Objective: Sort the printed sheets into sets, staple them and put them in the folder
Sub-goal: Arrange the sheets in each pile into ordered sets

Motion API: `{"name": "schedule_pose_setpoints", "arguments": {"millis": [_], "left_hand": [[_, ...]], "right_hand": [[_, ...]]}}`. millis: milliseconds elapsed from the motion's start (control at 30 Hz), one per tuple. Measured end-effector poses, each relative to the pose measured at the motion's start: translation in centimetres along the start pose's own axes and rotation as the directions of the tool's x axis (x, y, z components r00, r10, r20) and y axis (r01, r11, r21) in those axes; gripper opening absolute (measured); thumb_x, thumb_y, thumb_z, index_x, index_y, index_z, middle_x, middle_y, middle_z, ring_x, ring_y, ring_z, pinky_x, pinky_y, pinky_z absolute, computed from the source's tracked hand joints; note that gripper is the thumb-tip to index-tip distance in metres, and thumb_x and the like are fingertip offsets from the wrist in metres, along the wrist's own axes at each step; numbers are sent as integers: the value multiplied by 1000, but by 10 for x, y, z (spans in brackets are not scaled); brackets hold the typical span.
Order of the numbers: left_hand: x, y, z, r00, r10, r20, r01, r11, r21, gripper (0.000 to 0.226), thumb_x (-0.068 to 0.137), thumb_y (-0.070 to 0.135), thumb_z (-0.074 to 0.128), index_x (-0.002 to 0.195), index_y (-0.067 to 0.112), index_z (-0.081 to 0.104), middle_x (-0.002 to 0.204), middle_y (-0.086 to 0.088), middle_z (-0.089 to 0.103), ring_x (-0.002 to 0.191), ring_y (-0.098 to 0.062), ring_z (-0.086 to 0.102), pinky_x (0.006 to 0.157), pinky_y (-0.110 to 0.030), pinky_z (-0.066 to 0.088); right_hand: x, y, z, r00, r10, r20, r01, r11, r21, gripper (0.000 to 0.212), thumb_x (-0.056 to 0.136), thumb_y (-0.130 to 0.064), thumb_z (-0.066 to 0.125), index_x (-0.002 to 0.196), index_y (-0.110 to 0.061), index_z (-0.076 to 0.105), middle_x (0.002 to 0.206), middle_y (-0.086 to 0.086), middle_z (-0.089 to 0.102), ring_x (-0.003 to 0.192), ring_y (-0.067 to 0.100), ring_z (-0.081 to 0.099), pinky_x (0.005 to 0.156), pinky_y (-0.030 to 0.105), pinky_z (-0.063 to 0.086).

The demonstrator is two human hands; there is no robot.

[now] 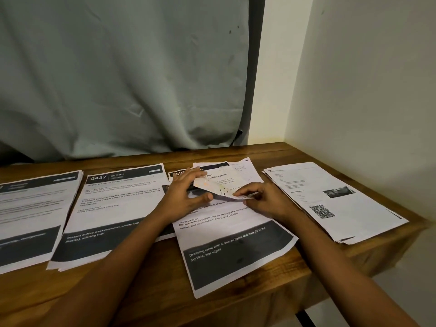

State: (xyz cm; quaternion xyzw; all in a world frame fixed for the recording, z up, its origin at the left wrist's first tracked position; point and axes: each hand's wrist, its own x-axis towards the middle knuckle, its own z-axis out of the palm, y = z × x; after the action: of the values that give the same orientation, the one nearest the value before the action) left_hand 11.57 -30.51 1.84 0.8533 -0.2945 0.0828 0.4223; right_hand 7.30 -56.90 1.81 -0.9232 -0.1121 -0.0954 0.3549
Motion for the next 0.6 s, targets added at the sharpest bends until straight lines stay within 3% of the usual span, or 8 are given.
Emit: {"name": "schedule_pose_setpoints", "arguments": {"millis": [133,233,300,367,467,600], "left_hand": [[-2,-8,5,998,-11,-55,9,999,-35,61,75,75,53,122,36,56,140,5,49,131,-19,41,104,-48,43],[-2,-7,6,997,-7,-80,3,999,-44,48,82,58,58,122,31,58,137,4,52,126,-17,46,100,-46,46],[-2,-6,7,997,4,-83,-6,1000,-26,47,84,58,58,123,31,57,137,4,52,125,-16,46,101,-47,45],[-2,-7,8,997,0,-83,-2,1000,-17,46,82,61,54,121,35,56,138,5,52,126,-16,46,102,-47,44],[-1,-8,8,997,-17,-77,15,1000,-22,46,81,61,51,120,38,55,140,4,50,129,-19,45,106,-51,40],[-1,-7,8,997,-11,-78,9,1000,-22,43,86,55,55,123,33,56,141,3,49,128,-19,45,102,-46,44]], "right_hand": [[0,3,0,1000,30,8,-31,998,57,26,84,-26,71,106,-41,70,113,-23,64,105,3,57,88,25,52],[0,0,1,999,37,-1,-36,983,179,22,82,-45,69,103,-39,71,107,-20,68,103,7,60,89,31,52],[2,-2,3,994,75,-77,-52,964,259,25,85,-51,62,103,-35,71,105,-20,68,103,6,60,92,32,50],[3,-1,3,975,158,-158,-115,962,249,32,89,-50,57,112,-32,68,113,-18,65,104,6,59,94,33,48],[7,7,2,968,195,-155,-173,974,147,42,93,-45,55,128,-22,58,128,-4,60,112,14,57,96,34,47],[10,10,4,959,223,-176,-194,966,170,42,92,-40,58,129,-21,56,127,-1,61,110,16,58,90,31,46]]}}
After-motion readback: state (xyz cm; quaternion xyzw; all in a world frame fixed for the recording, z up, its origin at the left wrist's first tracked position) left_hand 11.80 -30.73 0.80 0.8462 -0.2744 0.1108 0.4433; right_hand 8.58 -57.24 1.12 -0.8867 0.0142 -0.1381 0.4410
